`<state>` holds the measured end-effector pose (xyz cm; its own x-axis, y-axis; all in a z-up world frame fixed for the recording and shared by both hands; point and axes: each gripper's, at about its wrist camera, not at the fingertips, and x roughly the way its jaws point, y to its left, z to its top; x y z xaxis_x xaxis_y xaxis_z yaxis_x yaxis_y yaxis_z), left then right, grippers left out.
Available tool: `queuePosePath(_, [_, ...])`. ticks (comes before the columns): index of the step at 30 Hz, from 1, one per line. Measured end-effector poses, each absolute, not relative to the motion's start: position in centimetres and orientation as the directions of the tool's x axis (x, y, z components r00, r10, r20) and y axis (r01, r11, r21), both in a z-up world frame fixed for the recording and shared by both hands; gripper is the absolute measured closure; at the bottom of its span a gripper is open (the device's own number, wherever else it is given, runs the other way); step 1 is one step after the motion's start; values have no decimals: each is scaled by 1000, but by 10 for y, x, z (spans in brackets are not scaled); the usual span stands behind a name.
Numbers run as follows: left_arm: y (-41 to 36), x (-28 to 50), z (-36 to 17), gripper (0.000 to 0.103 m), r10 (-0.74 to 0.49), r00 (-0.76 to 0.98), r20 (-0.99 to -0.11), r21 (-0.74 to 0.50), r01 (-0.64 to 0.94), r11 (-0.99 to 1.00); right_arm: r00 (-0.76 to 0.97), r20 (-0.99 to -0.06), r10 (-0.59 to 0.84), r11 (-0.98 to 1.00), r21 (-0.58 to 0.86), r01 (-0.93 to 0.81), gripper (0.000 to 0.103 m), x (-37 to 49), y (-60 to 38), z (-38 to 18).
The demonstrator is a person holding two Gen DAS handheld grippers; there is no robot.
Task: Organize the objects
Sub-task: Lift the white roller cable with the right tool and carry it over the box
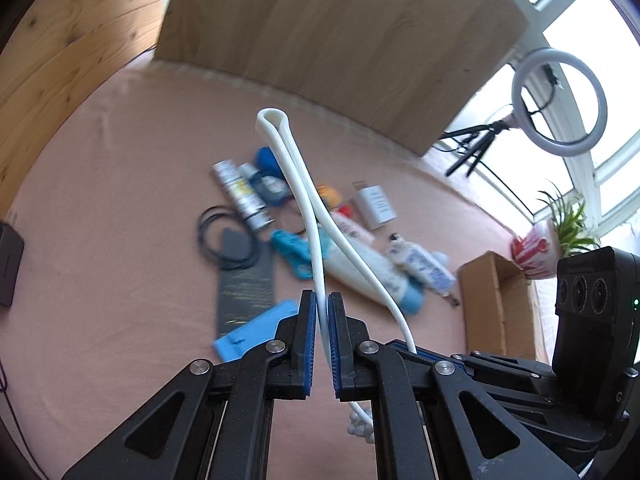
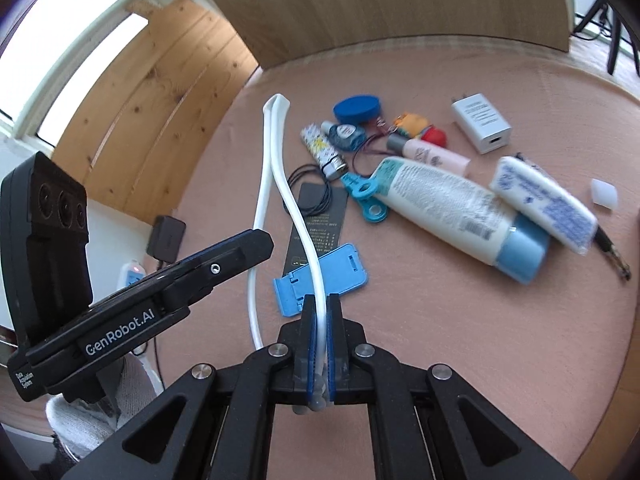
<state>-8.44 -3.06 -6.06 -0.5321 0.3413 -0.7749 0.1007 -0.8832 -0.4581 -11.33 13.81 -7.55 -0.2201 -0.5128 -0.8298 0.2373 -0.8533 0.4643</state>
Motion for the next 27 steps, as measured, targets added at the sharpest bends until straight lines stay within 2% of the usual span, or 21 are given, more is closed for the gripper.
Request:
queuePosePath(11, [72, -103, -27, 97, 451, -524, -722, -483, -85, -872, -348, -795, -496, -865, 485, 125, 99, -84, 227, -40])
queuePosePath(27, [268, -120, -36, 97, 592, -365, -719, -495, -329, -804, -469, -812, -347, -884, 450, -125, 99, -22, 394, -32])
